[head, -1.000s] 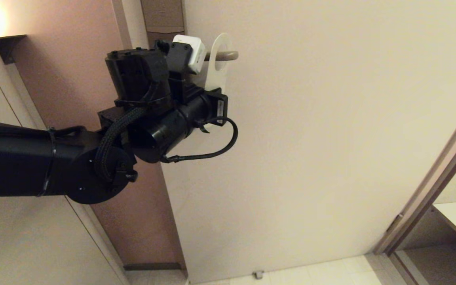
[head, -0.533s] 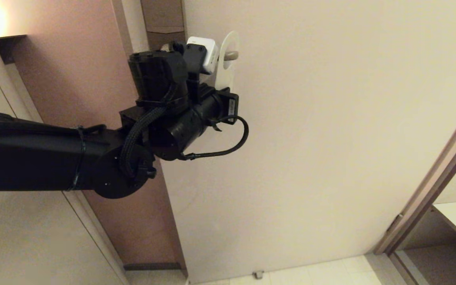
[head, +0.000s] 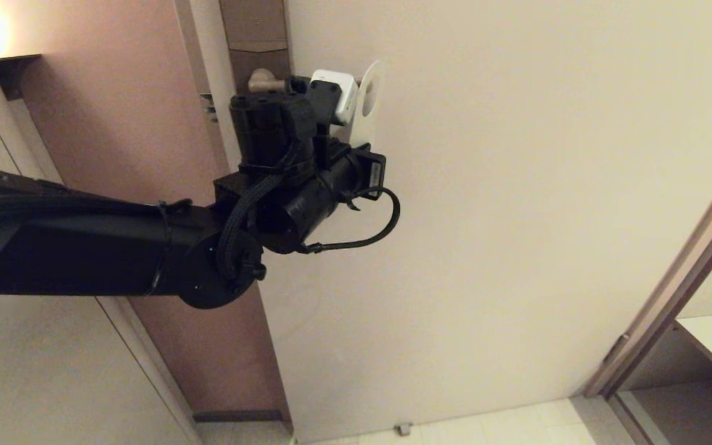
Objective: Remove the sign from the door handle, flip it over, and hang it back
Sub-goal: Take down the sign, then hand it to the other hand
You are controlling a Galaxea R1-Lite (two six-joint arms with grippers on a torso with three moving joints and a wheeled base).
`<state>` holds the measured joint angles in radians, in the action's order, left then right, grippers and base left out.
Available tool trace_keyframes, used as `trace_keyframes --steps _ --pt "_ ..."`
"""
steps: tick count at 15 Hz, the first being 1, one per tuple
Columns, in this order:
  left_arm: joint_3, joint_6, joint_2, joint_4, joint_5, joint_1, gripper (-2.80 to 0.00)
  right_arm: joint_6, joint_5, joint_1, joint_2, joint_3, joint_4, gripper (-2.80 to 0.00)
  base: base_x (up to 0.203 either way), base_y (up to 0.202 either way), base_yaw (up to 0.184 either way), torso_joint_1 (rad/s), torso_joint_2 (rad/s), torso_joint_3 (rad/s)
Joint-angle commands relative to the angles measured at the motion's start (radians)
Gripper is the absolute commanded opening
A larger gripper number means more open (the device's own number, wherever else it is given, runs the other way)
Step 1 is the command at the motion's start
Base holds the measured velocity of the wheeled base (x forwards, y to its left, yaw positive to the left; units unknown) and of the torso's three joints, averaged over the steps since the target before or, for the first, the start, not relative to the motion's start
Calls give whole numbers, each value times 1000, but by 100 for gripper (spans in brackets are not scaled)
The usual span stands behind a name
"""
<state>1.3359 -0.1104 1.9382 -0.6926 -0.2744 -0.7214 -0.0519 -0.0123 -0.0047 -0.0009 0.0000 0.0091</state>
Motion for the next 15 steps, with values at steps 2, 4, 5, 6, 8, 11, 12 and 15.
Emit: trace_keyframes --steps 2,4,5,6,8,11,12,15 --pt "22 -7 20 -2 0 -17 -280 0 0 0 1 0 0 -280 0 0 0 0 0 0" --pt "22 -11 22 -5 1 -34 -280 0 0 0 1 0 0 -280 0 0 0 0 0 0" --pt "22 -11 24 -5 1 -41 -280 0 0 0 1 0 0 -280 0 0 0 0 0 0" --pt "22 -11 24 -5 1 -49 -280 0 -1 0 1 0 0 -280 0 0 0 0 0 0" --pt "21 -10 21 -5 6 -72 -280 0 0 0 1 0 0 -280 0 0 0 0 0 0" --pt "15 -6 15 -5 8 -109 -280 0 0 0 1 0 0 -280 0 0 0 0 0 0" --pt "5 -4 9 -5 9 -126 -280 0 -1 0 1 0 0 -280 0 0 0 0 0 0" --pt "-28 -3 -18 -6 135 -171 -280 0 0 0 1 0 0 -280 0 0 0 0 0 0"
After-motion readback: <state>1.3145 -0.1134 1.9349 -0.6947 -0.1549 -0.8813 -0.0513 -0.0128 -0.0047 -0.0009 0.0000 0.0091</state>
